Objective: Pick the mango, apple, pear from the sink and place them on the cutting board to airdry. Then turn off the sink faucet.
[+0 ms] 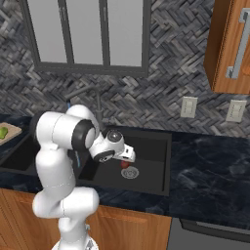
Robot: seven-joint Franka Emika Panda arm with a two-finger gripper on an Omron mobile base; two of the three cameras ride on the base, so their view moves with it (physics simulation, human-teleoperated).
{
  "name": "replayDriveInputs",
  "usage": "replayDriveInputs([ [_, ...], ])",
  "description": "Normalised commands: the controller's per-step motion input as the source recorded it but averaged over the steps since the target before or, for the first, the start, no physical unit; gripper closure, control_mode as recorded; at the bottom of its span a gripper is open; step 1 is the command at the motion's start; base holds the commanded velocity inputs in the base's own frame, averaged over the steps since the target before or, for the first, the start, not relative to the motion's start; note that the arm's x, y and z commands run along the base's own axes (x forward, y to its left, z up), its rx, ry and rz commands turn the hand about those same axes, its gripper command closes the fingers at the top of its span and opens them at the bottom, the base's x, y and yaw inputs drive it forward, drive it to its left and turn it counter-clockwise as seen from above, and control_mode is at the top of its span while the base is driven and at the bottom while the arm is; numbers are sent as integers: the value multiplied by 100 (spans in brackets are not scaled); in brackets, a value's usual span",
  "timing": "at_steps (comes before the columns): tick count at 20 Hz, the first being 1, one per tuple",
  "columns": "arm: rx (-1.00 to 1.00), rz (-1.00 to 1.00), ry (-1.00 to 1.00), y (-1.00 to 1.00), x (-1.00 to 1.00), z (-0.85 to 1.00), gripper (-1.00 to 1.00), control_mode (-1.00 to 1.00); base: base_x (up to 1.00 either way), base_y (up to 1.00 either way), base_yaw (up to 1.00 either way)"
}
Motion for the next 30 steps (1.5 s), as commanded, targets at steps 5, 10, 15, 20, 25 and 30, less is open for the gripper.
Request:
replayDriveInputs([
  [5,1,0,0,-8,17,-27,-100,-100,0,0,0],
  [10,1,0,0,-10,16,-28,-100,-100,0,0,0],
  [15,1,0,0,-6,18,-27,-100,-100,0,0,0],
  [20,1,0,0,0,28,-19,-100,-100,0,0,0],
  [25,1,0,0,0,33,-12,-100,-100,0,0,0],
  [30,2,0,0,-2,34,-13,-100,-100,0,0,0],
])
